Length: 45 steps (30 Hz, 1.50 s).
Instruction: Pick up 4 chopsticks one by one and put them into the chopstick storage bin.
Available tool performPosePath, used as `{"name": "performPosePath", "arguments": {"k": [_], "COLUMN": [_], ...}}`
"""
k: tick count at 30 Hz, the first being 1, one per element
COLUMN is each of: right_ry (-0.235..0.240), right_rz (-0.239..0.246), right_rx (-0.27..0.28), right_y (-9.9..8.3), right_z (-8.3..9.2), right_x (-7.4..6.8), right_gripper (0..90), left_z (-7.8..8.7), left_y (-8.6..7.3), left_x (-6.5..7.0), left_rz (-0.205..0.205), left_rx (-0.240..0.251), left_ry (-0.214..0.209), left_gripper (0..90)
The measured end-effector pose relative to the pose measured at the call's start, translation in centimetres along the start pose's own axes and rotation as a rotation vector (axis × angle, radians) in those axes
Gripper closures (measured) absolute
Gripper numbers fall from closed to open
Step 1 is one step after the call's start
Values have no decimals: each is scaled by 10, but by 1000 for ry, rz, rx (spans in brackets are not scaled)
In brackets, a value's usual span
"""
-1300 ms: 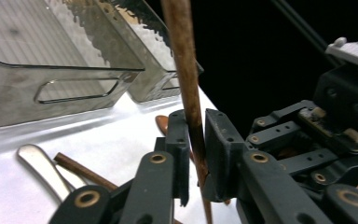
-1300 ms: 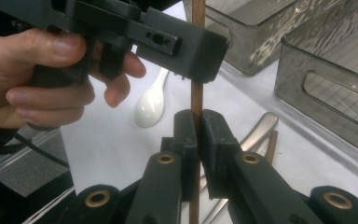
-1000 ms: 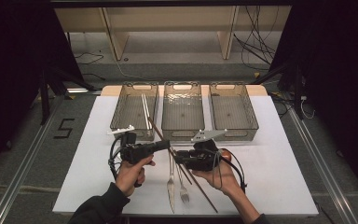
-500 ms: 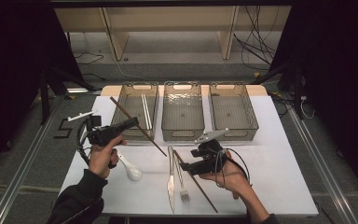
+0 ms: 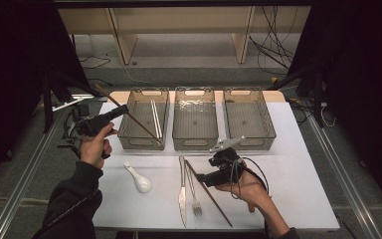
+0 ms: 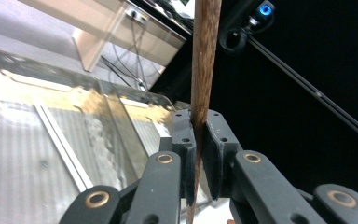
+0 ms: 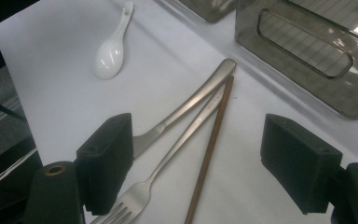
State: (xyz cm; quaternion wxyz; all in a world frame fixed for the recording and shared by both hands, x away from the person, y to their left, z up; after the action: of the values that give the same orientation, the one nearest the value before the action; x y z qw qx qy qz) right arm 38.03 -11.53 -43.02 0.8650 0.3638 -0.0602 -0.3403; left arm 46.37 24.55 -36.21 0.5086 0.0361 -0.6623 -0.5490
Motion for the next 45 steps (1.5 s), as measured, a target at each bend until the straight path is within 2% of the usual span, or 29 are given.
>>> {"name": "performPosePath", "arguments": {"k": [4,8,12,14,22,31,38,45], "right_ry": [-1,-2,2,1,0,4,0,0], "right_rz": [-1,0,1,6,15,22,29,30], "right_rx": [-3,-2,-2,3,11,17,18,25], "right_y": [0,0,0,0,1,1,1,2], "right_z": [0,-1,0,0,0,2,2,4], "right_x": [1,1,1,1,0,0,-1,-1], "right_gripper": [261,257,254,253,254,259,261,261], "left_z": [-4,-9,-18,-23,-39,-50,-62,-70], "left_y": [15,21,24,24,19,11,3,-5], "left_x": [-8,-10,-12,-15,-21,-26,-29,-30], "left_rz": [2,3,-37,-41,-38,-73,-80,-74], "left_rx": [24,28,-4,-26,-71,-108,-156,-176], "left_ry": [38,55,101,120,147,200,216,216], "left_gripper": [833,832,831,830,829,828,827,825]}}
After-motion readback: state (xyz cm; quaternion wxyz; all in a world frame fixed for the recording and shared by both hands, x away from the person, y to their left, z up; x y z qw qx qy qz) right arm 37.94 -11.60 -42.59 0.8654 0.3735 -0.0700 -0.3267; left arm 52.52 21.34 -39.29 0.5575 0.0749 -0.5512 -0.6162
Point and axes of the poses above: each handheld gripper's, and its own axes: z roughly backward along the jaws, y roughly out of its top, x roughly to its right, the point moved 3 cm from there along -z, roughly forward along the jaws, and after that the axes turned 2 degrees about -y, right-handed, at the moved point
